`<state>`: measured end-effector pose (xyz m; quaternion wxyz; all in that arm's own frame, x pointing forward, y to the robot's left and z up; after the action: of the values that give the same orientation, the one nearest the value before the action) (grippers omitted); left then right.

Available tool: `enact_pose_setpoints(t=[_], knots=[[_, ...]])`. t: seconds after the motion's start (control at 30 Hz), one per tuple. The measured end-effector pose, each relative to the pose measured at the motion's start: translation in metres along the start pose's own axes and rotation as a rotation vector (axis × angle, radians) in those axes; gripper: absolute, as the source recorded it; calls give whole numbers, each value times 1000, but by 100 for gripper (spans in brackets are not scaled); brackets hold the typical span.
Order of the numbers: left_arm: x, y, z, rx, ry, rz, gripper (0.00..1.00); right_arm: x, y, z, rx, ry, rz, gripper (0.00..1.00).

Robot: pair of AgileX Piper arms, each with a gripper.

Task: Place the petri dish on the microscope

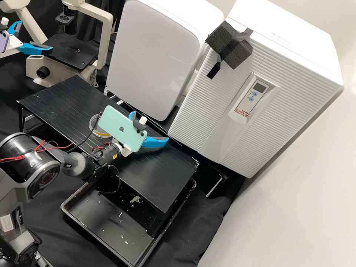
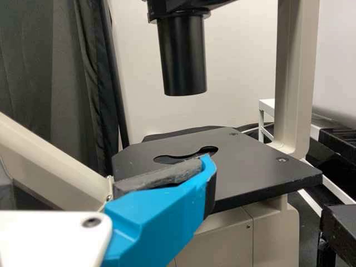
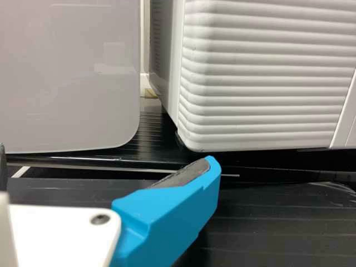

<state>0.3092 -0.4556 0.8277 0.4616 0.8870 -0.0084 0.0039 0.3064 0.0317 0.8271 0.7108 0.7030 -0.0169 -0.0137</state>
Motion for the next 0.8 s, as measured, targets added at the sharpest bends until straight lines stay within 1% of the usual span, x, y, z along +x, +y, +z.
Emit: enact_pose_setpoints(t=[0.33,0.4,0.43,0.53,0.57,0.6,0.67,0.8], knots=[[0,0,1,5,-14,0,100,0,0,0,0,0,0,100],[-3,-1,4,-6,-46,5,100,0,0,0,0,0,0,100],[-5,-1,5,-18,-61,4,100,0,0,0,0,0,0,100],[-13,1,14,-42,-136,16,100,0,0,0,0,0,0,100],[-18,2,22,-47,-191,18,100,0,0,0,0,0,0,100],[-20,3,26,-53,-212,21,100,0,0,0,0,0,0,100],[-29,5,42,-55,-315,25,100,0,0,0,0,0,0,100],[-40,6,77,-35,-483,27,100,0,0,0,0,0,0,100]])
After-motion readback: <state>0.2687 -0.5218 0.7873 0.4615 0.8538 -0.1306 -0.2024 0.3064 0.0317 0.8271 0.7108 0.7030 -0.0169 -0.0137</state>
